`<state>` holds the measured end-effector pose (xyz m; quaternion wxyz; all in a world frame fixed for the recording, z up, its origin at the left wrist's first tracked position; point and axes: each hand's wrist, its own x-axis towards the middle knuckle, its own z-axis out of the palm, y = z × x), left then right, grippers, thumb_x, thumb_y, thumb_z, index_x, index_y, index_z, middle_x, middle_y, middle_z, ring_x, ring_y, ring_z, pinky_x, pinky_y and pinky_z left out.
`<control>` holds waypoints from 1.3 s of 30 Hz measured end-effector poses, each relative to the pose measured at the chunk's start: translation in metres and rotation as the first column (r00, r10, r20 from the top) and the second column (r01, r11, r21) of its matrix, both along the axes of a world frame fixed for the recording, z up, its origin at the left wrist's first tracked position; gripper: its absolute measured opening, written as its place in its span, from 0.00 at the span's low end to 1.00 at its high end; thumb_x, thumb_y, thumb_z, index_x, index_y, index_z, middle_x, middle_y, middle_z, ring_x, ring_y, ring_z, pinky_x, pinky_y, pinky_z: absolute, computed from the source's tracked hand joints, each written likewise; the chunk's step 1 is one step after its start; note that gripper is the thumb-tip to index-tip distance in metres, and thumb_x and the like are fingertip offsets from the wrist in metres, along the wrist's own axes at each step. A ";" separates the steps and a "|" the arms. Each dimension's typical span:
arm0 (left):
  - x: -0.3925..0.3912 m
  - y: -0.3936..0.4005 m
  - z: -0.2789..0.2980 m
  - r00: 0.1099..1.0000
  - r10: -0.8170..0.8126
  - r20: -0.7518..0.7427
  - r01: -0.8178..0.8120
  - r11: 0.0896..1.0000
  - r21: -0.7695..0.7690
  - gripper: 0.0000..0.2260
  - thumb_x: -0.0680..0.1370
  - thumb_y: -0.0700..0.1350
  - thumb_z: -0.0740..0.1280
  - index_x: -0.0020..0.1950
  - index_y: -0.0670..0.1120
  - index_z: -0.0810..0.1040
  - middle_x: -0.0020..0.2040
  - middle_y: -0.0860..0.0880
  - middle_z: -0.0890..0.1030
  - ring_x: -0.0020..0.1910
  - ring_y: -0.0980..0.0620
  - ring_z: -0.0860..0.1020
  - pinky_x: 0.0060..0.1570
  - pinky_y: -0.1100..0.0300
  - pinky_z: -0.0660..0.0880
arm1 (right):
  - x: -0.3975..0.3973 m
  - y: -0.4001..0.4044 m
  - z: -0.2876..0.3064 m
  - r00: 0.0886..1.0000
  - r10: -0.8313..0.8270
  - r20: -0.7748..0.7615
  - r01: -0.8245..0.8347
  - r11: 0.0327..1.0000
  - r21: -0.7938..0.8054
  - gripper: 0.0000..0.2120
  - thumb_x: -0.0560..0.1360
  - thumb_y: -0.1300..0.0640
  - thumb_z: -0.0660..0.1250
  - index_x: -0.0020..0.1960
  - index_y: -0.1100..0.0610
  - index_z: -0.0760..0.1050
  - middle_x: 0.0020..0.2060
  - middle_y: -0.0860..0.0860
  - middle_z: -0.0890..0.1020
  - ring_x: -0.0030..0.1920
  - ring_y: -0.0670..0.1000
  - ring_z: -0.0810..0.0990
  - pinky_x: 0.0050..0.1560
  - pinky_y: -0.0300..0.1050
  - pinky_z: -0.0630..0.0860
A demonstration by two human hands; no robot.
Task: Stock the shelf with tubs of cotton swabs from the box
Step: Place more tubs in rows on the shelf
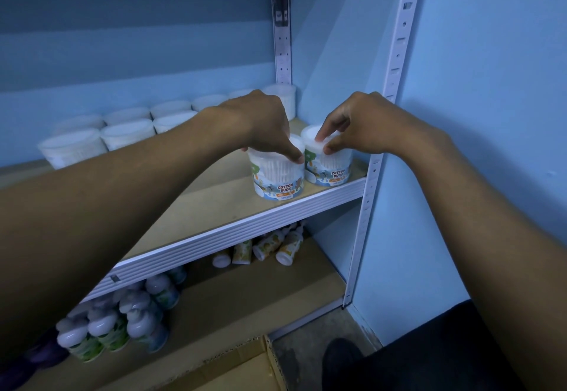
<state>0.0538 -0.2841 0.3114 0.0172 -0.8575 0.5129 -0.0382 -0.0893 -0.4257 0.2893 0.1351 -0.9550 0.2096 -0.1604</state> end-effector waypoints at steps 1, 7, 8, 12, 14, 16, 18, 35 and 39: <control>-0.001 0.000 0.000 1.000 0.000 0.004 0.000 1.000 -0.005 0.30 0.61 0.74 0.69 0.51 0.54 0.84 0.49 0.52 0.83 0.50 0.48 0.81 0.46 0.55 0.78 | 0.000 -0.001 0.000 1.000 -0.001 0.002 0.001 1.000 0.004 0.12 0.69 0.53 0.80 0.52 0.47 0.87 0.44 0.43 0.79 0.48 0.45 0.77 0.40 0.33 0.68; -0.006 0.002 -0.001 1.000 -0.003 0.023 0.003 1.000 -0.023 0.29 0.63 0.72 0.70 0.54 0.53 0.83 0.50 0.50 0.82 0.53 0.49 0.77 0.46 0.54 0.76 | 0.001 0.000 0.000 1.000 -0.002 -0.006 0.002 1.000 0.003 0.12 0.69 0.53 0.80 0.51 0.46 0.86 0.45 0.44 0.80 0.49 0.45 0.77 0.42 0.37 0.69; -0.006 0.002 -0.001 1.000 -0.001 0.021 0.001 1.000 -0.024 0.30 0.63 0.72 0.70 0.54 0.53 0.83 0.50 0.50 0.82 0.53 0.49 0.77 0.47 0.54 0.77 | 0.001 0.000 0.000 1.000 -0.002 -0.005 0.002 1.000 0.001 0.12 0.69 0.53 0.80 0.51 0.46 0.86 0.45 0.44 0.80 0.48 0.45 0.77 0.42 0.37 0.69; -0.005 0.003 0.000 1.000 0.001 0.019 -0.001 1.000 -0.005 0.30 0.62 0.74 0.69 0.52 0.53 0.84 0.47 0.51 0.84 0.49 0.49 0.80 0.48 0.53 0.78 | 0.001 -0.001 0.000 1.000 0.003 -0.006 -0.003 1.000 -0.001 0.11 0.69 0.53 0.80 0.51 0.46 0.86 0.45 0.44 0.80 0.48 0.45 0.77 0.40 0.34 0.68; -0.005 0.003 0.001 1.000 0.001 0.010 -0.001 1.000 -0.003 0.30 0.61 0.74 0.69 0.51 0.53 0.84 0.42 0.51 0.84 0.41 0.51 0.83 0.46 0.55 0.79 | 0.001 -0.001 0.000 1.000 0.003 -0.007 -0.003 1.000 0.001 0.11 0.69 0.53 0.80 0.51 0.46 0.86 0.45 0.44 0.80 0.48 0.45 0.77 0.41 0.34 0.68; -0.005 0.004 0.001 1.000 -0.002 0.007 0.002 1.000 -0.011 0.30 0.62 0.74 0.69 0.51 0.53 0.84 0.42 0.51 0.84 0.39 0.51 0.83 0.43 0.56 0.79 | 0.001 -0.002 0.000 1.000 0.000 -0.004 0.000 1.000 0.010 0.11 0.69 0.53 0.80 0.51 0.46 0.86 0.45 0.43 0.80 0.48 0.45 0.78 0.41 0.34 0.69; -0.005 0.004 -0.001 1.000 -0.009 0.015 0.009 1.000 -0.019 0.30 0.62 0.74 0.69 0.51 0.52 0.84 0.45 0.51 0.84 0.44 0.50 0.82 0.44 0.55 0.78 | 0.002 -0.002 0.000 1.000 -0.005 -0.006 0.006 1.000 0.017 0.11 0.69 0.52 0.80 0.51 0.46 0.86 0.46 0.43 0.80 0.48 0.44 0.78 0.41 0.35 0.70; 0.049 0.072 0.007 1.000 -0.008 -0.022 0.005 0.988 -0.155 0.26 0.69 0.69 0.68 0.60 0.55 0.79 0.54 0.55 0.82 0.59 0.52 0.75 0.59 0.52 0.74 | 0.044 0.027 0.025 0.994 0.073 0.085 -0.075 0.997 0.014 0.13 0.70 0.48 0.78 0.54 0.46 0.85 0.49 0.45 0.85 0.52 0.46 0.82 0.56 0.40 0.75; 0.072 0.096 0.008 0.998 0.053 -0.023 -0.056 0.989 -0.138 0.25 0.69 0.68 0.69 0.60 0.55 0.79 0.54 0.55 0.81 0.58 0.52 0.73 0.57 0.51 0.75 | 0.077 0.046 0.025 0.992 0.126 0.031 -0.126 0.992 -0.013 0.11 0.72 0.49 0.76 0.54 0.46 0.84 0.50 0.45 0.84 0.53 0.45 0.81 0.53 0.37 0.71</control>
